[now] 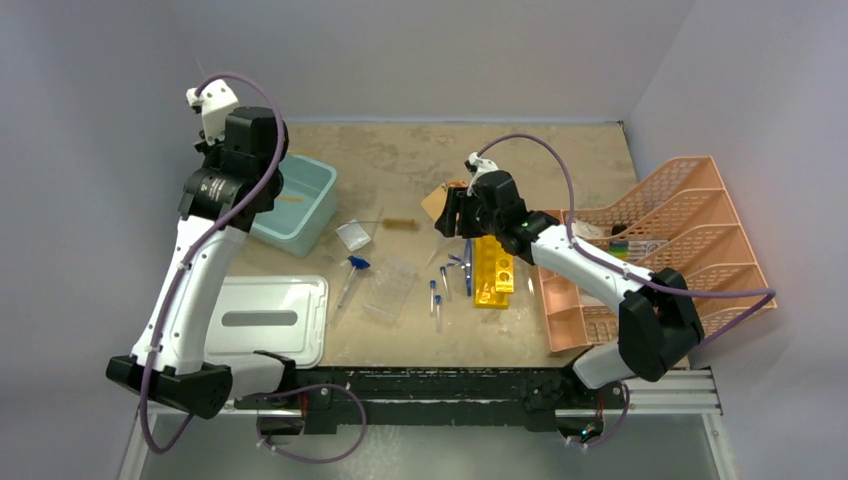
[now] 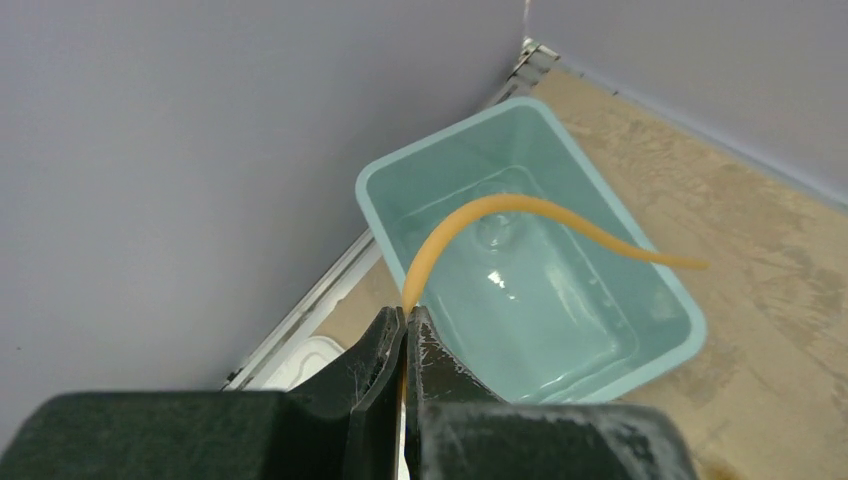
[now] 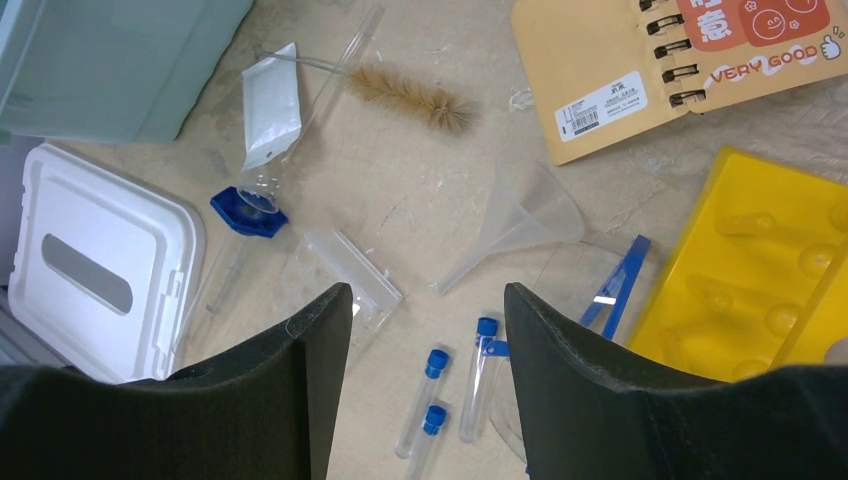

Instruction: Organize the chemistry lab equipment

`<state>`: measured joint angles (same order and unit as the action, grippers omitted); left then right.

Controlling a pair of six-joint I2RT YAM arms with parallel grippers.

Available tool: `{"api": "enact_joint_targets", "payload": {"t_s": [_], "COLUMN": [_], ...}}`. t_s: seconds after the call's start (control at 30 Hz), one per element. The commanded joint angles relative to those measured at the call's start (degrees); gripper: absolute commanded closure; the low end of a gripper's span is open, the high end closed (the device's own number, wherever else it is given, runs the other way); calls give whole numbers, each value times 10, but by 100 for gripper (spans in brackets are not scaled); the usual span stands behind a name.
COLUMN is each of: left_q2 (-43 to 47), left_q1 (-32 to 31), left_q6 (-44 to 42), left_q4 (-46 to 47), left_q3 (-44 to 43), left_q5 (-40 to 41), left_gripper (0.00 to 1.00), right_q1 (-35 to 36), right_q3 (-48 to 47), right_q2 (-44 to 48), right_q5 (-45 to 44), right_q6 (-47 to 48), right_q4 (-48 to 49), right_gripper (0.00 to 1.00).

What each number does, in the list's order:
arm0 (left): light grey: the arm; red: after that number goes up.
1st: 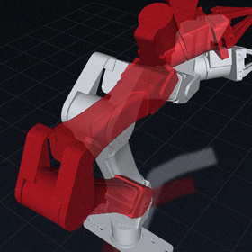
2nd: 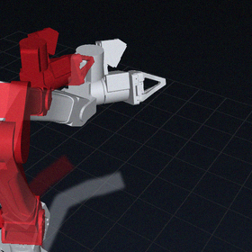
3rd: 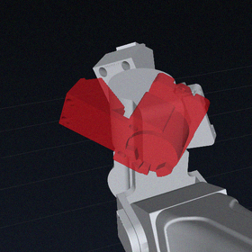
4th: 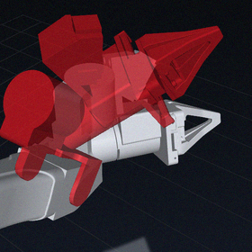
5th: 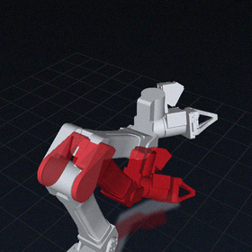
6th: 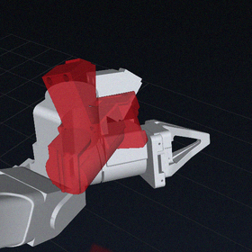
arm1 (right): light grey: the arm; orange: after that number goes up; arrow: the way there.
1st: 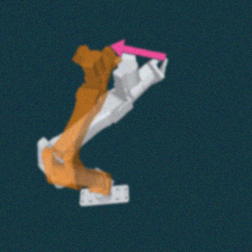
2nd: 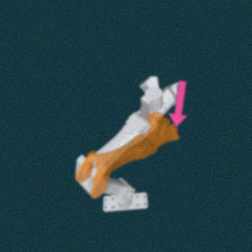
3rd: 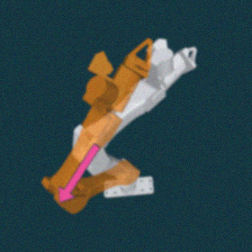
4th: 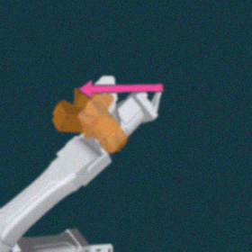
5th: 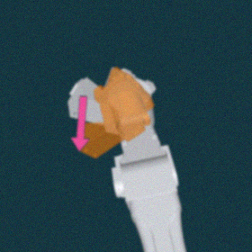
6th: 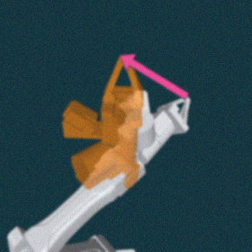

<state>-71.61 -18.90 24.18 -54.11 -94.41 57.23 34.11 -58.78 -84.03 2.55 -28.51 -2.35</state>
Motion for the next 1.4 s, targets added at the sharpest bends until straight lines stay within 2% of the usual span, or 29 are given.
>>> {"api": "enact_joint_targets", "payload": {"t_s": [0.0, 0.63, 0.83, 0.93, 1.17, 1.37], "left_q2": [-13, -120, -156, -176, -219, -247], "left_q1": [69, 151, 213, 224, 225, 226], "left_q6": [-6, 6, 27, 41, 84, 177], "left_q4": [44, 146, 204, 235, 290, 304], "left_q3": [25, 93, 142, 153, 159, 168], "left_q5": [-86, -177, -290, -320, -253, -163], "left_gripper": [100, 100, 100, 100, 100, 100], "right_q1": [-2, -2, -2, -2, -1, -2], "right_q3": [-9, -7, -12, -13, -12, -7], "right_q2": [12, 6, 2, 1, 1, 8], "right_q5": [1, -11, -14, -16, -20, -24], "right_q6": [-4, -1, 6, 7, 9, 13], "right_q4": [5, 9, 10, 10, 13, 12], "right_gripper": [40, 40, 40, 40, 40, 40]}}
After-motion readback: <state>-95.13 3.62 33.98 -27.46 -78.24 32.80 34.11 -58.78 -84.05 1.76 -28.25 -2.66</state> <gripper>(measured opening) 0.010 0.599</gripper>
